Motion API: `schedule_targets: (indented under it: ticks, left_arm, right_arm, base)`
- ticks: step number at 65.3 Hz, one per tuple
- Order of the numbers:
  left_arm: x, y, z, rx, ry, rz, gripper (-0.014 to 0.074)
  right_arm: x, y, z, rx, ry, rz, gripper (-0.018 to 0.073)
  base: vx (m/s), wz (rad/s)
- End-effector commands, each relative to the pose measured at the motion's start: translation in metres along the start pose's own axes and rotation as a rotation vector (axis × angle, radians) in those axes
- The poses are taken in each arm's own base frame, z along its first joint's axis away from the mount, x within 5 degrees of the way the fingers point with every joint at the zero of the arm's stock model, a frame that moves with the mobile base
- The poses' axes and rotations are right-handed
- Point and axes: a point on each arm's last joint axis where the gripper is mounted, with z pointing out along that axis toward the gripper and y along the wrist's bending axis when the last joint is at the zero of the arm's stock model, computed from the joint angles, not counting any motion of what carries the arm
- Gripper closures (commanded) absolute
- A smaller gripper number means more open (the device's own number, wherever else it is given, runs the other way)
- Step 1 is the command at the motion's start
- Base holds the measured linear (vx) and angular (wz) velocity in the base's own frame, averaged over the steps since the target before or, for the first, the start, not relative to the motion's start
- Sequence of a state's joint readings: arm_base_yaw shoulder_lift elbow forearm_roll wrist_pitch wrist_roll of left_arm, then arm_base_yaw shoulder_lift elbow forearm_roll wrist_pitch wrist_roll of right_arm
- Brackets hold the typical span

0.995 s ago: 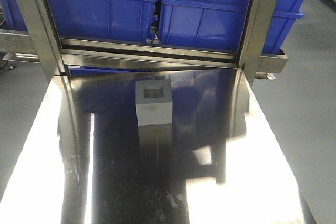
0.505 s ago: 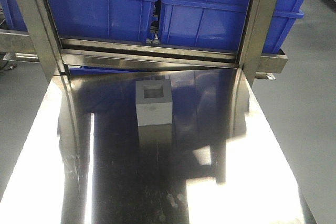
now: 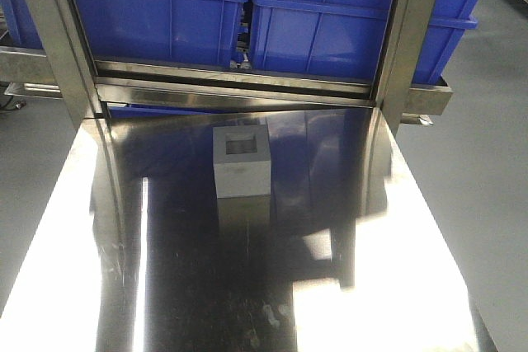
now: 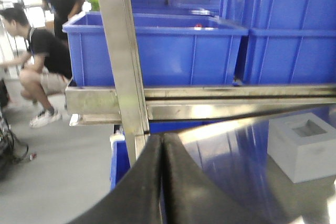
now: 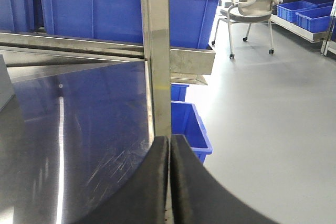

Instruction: Sort gray base to blue bin

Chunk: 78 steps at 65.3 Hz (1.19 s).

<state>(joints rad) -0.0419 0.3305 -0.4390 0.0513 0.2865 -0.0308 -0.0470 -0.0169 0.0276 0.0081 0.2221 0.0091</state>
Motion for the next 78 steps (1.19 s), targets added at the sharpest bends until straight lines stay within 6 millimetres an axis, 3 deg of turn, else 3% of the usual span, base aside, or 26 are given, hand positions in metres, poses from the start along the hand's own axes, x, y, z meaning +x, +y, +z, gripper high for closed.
schedule_targets:
  ticks: [1, 11, 25, 31, 39, 56, 78]
  left_arm:
    - [-0.029, 0.0, 0.017, 0.002, -0.02, -0.016, 0.0603]
    - [-0.039, 0.0, 0.031, 0.003, -0.008, -0.017, 0.0603]
    - [-0.038, 0.0, 0.031, 0.002, 0.002, -0.013, 0.0586]
    - [-0.038, 0.0, 0.031, 0.001, 0.006, -0.007, 0.0539]
    - [-0.038, 0.0, 0.031, 0.001, 0.006, -0.007, 0.0391]
    - [-0.038, 0.0, 0.031, 0.001, 0.003, -0.009, -0.0139]
    - [-0.04, 0.0, 0.031, 0.006, -0.016, -0.03, -0.0055]
  right_arm:
    - [-0.006, 0.0, 0.0, 0.001, -0.073, -0.017, 0.0564]
    - [-0.006, 0.0, 0.0, 0.001, -0.073, -0.017, 0.0564]
    - [-0.006, 0.0, 0.0, 0.001, -0.073, -0.017, 0.0564]
    - [-0.006, 0.0, 0.0, 0.001, -0.073, -0.017, 0.0564]
    - [-0.006, 0.0, 0.0, 0.001, -0.073, -0.017, 0.0564]
    - [-0.006, 0.0, 0.0, 0.001, -0.073, -0.017, 0.0564]
    - [-0.006, 0.0, 0.0, 0.001, -0.073, -0.017, 0.0564]
  base:
    - [0.0, 0.0]
    - [0.0, 0.0]
    - [0.0, 0.0]
    - [0.0, 0.0]
    - [0.0, 0.0]
    - [0.0, 0.0]
    - [0.0, 0.0]
